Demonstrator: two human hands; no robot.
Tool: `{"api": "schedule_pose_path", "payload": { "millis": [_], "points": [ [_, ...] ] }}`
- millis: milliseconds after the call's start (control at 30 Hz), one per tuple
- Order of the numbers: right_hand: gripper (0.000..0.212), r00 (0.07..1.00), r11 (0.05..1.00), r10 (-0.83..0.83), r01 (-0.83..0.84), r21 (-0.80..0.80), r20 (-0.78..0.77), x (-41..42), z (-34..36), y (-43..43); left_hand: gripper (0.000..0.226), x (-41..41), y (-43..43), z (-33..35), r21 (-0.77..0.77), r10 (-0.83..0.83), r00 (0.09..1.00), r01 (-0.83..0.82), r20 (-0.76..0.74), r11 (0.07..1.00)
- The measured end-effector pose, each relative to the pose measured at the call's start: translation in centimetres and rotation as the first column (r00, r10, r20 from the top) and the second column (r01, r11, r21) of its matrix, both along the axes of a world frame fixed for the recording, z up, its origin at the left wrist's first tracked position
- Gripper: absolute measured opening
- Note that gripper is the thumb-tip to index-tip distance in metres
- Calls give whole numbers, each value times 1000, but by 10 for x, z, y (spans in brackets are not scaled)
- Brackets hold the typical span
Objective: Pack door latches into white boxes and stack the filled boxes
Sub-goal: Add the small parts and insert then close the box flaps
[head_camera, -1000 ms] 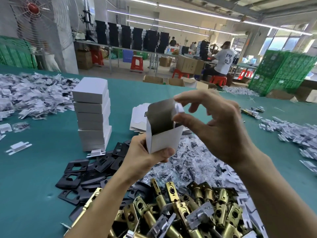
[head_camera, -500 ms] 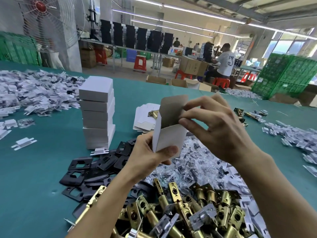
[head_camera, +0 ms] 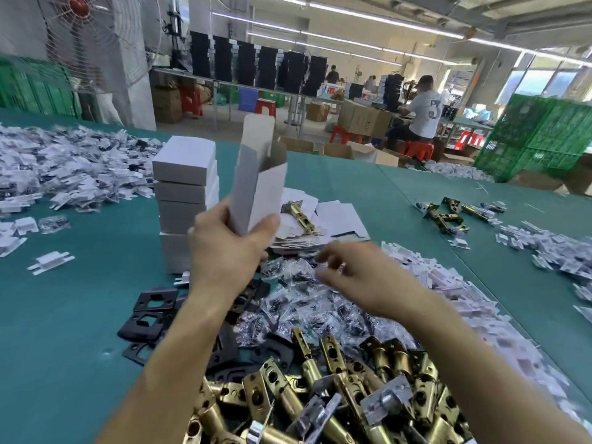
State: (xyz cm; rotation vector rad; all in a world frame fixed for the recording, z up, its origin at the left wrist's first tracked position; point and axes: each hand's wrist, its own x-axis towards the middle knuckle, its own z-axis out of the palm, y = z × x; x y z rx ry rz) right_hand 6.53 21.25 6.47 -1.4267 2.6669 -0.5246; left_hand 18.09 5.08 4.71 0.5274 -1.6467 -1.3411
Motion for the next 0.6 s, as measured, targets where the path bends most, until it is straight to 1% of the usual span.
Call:
{"api": "schedule_pose_path", "payload": {
  "millis": [33,67,100,167,267,333,400,433,500,600],
  "points": [
    [26,999,991,27,-32,133,38,3,-10,-8,25,3,-6,2,-65,61,998,-60,14,996],
    [24,996,976,60,-71,205,60,6,-19,-17,31,5,-10,3,-105,106,994,-104,15,989],
    [23,994,967,92,-105,233,65,10,-26,-26,38,5,-14,2,-126,138,990,-135,10,983],
    [23,988,959,148,-153,237,42,18,-36,-48,40,5,-17,1,-152,167,986,-164,9,975],
    [24,975,948,222,-207,240,-34,28,-45,-80,32,2,-19,-4,-111,120,993,-120,-4,987],
    [35,961,929,268,-241,281,-62,32,-51,-98,31,1,-22,-5,-108,124,992,-124,-8,986],
    [47,956,903,288,-251,348,-57,33,-58,-108,38,1,-24,-5,-128,150,989,-149,-7,980],
    [49,957,896,286,-248,367,-53,33,-61,-112,40,2,-25,-4,-143,158,987,-158,-6,977],
    [46,957,896,285,-248,368,-49,33,-67,-115,41,3,-27,-3,-164,162,987,-159,6,974],
    [40,956,900,290,-259,351,-37,32,-71,-117,34,3,-28,-4,-124,128,992,-125,15,984]
  ]
}}
